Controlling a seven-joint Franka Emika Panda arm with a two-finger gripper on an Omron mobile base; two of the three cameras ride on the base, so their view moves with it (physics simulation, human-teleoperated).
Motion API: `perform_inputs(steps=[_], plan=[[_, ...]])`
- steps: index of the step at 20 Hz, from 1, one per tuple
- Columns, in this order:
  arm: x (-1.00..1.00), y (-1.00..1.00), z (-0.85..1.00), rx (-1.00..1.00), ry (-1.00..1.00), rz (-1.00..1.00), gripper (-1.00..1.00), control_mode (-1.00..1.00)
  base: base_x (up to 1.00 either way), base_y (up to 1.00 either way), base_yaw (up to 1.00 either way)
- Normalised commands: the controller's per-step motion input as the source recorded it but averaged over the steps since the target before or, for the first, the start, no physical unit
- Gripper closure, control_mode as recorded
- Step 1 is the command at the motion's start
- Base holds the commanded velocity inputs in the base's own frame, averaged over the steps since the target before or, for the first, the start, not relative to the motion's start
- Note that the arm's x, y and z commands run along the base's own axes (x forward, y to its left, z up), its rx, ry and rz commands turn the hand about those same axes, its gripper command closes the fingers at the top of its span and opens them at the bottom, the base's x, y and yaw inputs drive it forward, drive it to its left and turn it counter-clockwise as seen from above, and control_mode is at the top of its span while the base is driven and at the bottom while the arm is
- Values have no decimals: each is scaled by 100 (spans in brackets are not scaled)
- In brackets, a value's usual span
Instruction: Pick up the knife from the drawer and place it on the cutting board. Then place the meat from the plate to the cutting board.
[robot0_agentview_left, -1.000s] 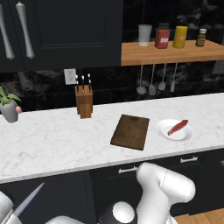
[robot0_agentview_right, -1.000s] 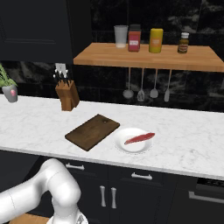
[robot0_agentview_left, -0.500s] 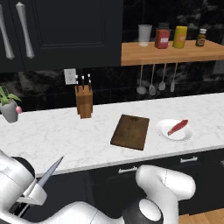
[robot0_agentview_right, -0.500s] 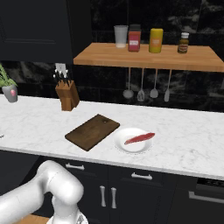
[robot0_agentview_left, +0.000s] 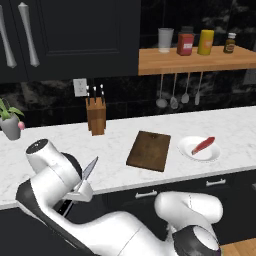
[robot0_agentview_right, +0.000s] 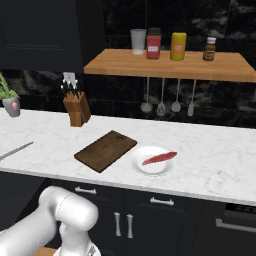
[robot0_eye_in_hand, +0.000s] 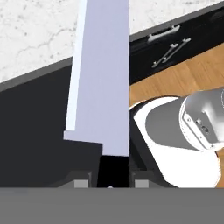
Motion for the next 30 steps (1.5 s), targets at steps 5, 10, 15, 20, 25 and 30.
perform_inputs(steps=[5,10,15,20,25,30], plan=[[81,-100,24,1,0,0,100,-100,0,0,0],[76,-100,2,5,0,0,100,-100,0,0,0],[69,-100,0,6,0,0,100,-100,0,0,0],[66,-100,0,8,0,0,100,-100,0,0,0],[40,-99,-1,8,0,0,100,-100,0,0,0],[60,-62,-22,3,0,1,100,-100,0,0,0]])
